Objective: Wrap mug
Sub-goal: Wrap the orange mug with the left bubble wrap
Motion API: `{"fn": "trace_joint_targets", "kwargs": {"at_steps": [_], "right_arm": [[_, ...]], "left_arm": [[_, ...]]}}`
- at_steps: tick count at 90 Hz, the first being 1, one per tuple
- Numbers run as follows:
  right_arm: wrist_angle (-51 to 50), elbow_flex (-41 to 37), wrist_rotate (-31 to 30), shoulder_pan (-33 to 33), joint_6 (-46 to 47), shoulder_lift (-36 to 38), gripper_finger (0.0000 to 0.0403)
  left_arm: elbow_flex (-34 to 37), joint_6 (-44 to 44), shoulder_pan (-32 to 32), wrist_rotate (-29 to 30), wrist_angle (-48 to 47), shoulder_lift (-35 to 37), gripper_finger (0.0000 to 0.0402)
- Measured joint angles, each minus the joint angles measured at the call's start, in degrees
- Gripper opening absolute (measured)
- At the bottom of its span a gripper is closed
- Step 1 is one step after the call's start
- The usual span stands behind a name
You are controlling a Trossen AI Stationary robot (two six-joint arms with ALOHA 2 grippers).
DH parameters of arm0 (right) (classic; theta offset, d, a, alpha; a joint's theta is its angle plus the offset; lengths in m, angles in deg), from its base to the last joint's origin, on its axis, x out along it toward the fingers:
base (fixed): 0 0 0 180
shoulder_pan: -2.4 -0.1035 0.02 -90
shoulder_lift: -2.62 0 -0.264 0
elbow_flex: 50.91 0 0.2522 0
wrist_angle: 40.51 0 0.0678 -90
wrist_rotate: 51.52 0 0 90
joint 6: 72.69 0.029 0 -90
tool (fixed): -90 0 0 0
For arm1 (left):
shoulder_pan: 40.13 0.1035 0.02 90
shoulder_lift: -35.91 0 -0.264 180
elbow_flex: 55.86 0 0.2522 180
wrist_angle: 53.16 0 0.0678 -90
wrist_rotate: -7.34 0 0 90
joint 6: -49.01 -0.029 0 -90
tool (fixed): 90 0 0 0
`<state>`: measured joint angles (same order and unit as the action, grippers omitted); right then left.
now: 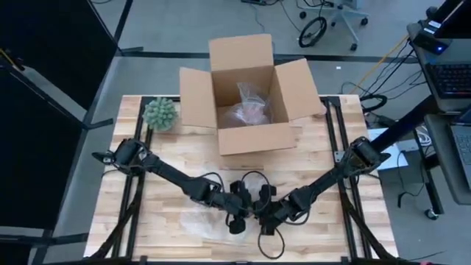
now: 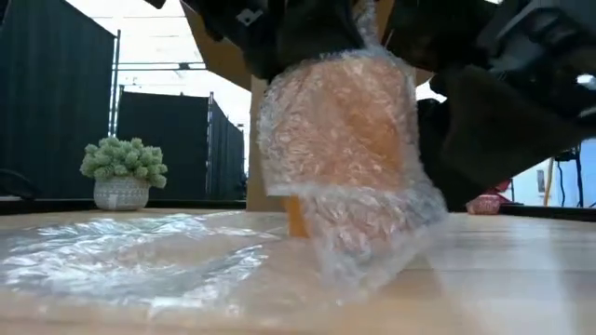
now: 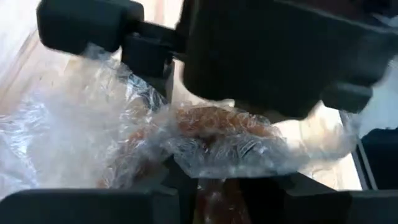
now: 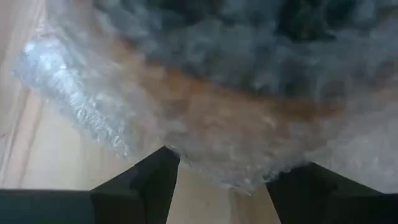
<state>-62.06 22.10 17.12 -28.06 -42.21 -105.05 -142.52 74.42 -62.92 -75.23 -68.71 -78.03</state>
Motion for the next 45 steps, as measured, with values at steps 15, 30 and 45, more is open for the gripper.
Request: {"fn": "trace_joint_targets", "kwargs": {"at_steps": [15,30,45], "right_arm": [[-0.5,-0.2,-0.2,0.0,0.4,0.1,0.0205],[-8.2,2.8,4.0,0.2,2.3,2.2,0.0205],[-17.9,5.6,5.5,-0.8,4.8,7.1,0.0205]], "left_arm": [[-0.1,0.5,0.1,-1.3,0.4,-1.9,0.0095],[-0.4,0.8,-0.2,-0.6,-0.7,-1.2,0.0095],[-1.5,-0.4,-0.4,-0.5,-2.5,0.8,0.0095]]}}
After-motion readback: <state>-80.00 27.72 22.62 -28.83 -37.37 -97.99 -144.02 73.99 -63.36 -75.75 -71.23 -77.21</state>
